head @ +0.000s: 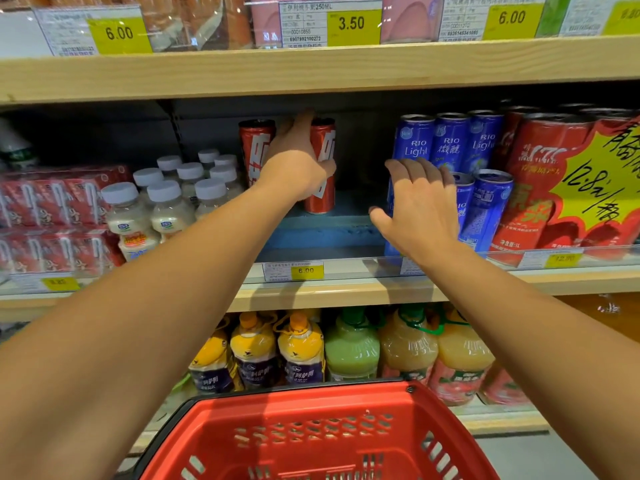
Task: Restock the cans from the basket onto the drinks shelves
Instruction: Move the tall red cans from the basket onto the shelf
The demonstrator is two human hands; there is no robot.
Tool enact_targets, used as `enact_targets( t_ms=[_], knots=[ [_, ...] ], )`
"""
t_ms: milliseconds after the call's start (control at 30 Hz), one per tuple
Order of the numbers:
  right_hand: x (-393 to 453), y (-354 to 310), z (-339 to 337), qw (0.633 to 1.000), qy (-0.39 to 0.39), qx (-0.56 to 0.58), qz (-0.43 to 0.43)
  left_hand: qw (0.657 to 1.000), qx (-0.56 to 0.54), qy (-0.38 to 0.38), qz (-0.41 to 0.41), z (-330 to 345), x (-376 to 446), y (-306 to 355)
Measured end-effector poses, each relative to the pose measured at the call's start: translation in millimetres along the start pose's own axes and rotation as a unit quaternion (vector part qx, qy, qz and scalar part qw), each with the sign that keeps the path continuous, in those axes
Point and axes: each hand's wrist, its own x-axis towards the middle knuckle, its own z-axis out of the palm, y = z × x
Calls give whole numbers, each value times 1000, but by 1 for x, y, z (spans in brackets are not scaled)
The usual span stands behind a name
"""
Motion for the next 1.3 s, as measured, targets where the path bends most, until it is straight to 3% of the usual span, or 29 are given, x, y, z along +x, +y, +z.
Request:
enact_targets(
  t_ms=[267, 433, 633, 1033, 1300],
  knots=[
    [19, -43, -2, 996, 17, 81, -28, 989, 72, 109, 68, -25, -40, -38],
    [43, -70, 5, 974, -18, 227, 13, 984, 146, 77, 64, -45, -43, -66],
    [63, -86, 15, 953, -55, 288, 73, 972, 221, 31, 68, -50, -36, -87],
    [64, -103, 28, 931, -54, 344, 107, 977, 201, -14, 68, -53, -34, -118],
    [63, -115, 28, 929, -64, 355, 85, 981, 175, 13, 77, -54, -33, -121]
  ],
)
